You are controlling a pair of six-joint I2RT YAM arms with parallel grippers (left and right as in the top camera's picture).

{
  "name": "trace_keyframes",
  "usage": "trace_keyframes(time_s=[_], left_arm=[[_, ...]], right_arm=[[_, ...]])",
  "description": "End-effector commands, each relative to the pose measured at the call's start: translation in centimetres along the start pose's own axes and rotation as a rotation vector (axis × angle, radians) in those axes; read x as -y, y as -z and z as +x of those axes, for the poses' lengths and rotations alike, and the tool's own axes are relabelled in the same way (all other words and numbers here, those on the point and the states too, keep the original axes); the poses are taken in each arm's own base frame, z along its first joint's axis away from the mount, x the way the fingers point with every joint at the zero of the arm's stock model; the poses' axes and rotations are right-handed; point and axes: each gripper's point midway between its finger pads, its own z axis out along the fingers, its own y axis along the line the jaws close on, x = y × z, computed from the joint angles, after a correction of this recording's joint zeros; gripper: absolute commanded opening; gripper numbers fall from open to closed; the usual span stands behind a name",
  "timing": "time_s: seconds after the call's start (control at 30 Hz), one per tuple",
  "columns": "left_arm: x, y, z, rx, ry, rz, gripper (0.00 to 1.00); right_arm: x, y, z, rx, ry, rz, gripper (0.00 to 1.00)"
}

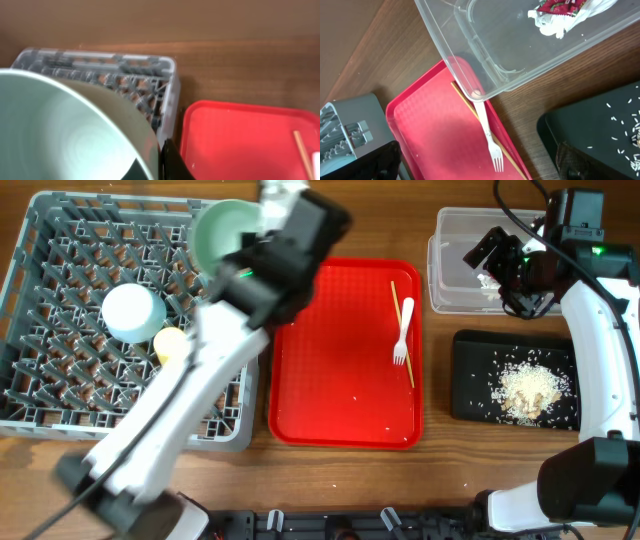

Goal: Sort waste into correct bins and load items into the dishwasher rack
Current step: 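Grasp the green bowl rim with the left gripper and lift it, then carry the green bowl into the rack and set it down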

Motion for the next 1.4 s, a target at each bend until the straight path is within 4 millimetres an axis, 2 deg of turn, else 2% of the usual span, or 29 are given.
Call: trace_keyframes(time_s=[0.0, 0.07, 0.17, 0.33, 0.5, 0.6, 0.63, 0.7, 0.77, 0.87, 0.97, 1.2, 1.27, 1.37], left_arm=[[-5.9, 4.0, -0.6, -0.031, 0.352, 0.076, 0.04], [-8.4, 4.7, 0.2, -0.090, 0.462, 0.102, 0.04], [-11.8, 4.3, 2.0, -0.209, 0.617, 0.126, 0.04], [-14.9, 2.0, 3.8, -0.381, 0.818, 0.214, 0.04], [-18.2, 0.1, 5.3, -0.473, 0.977, 0.250, 0.04], [-18.7, -1.3, 7.0, -0.534, 0.999, 0.356, 0.04], [-19.1, -2.2, 8.3, -0.561, 1.031, 0.357, 0.04], [-20.0, -3.8, 9.6, -0.553, 1.076, 0.390, 0.04], [-20.7, -4.4, 10.2, -0.547, 1.133, 0.439, 0.04], [-21.4, -5.1, 9.8, -0.462, 1.114, 0.571, 0.04], [-22.3, -6.1, 11.1, -0.447, 1.157, 0.579, 0.04], [-20.2, -8.0, 13.6, -0.409, 1.177, 0.764, 0.04], [-20.1, -8.3, 14.7, -0.420, 1.192, 0.756, 0.04], [-20.7, -8.3, 15.1, -0.422, 1.219, 0.742, 0.04]], right_arm=[[0.2, -0.3, 0.0, 0.001, -0.011, 0.013, 1.00], [0.2, -0.3, 0.1, 0.001, -0.011, 0.013, 1.00], [0.2, -0.3, 0.1, 0.001, -0.011, 0.013, 1.00], [0.2, -0.3, 0.1, 0.001, -0.011, 0.013, 1.00], [0.2, -0.3, 0.0, 0.001, -0.011, 0.013, 1.00], [0.2, -0.3, 0.1, 0.001, -0.011, 0.013, 1.00], [0.2, -0.3, 0.1, 0.001, -0.011, 0.013, 1.00], [0.2, -0.3, 0.1, 0.001, -0.011, 0.013, 1.00], [0.2, -0.3, 0.1, 0.001, -0.011, 0.013, 1.00], [0.2, -0.3, 0.1, 0.001, -0.011, 0.013, 1.00], [0.2, -0.3, 0.1, 0.001, -0.011, 0.013, 1.00], [0.2, -0.3, 0.0, 0.001, -0.011, 0.013, 1.00], [0.2, -0.3, 0.1, 0.001, -0.011, 0.013, 1.00], [0.2, -0.3, 0.0, 0.001, -0.011, 0.013, 1.00]])
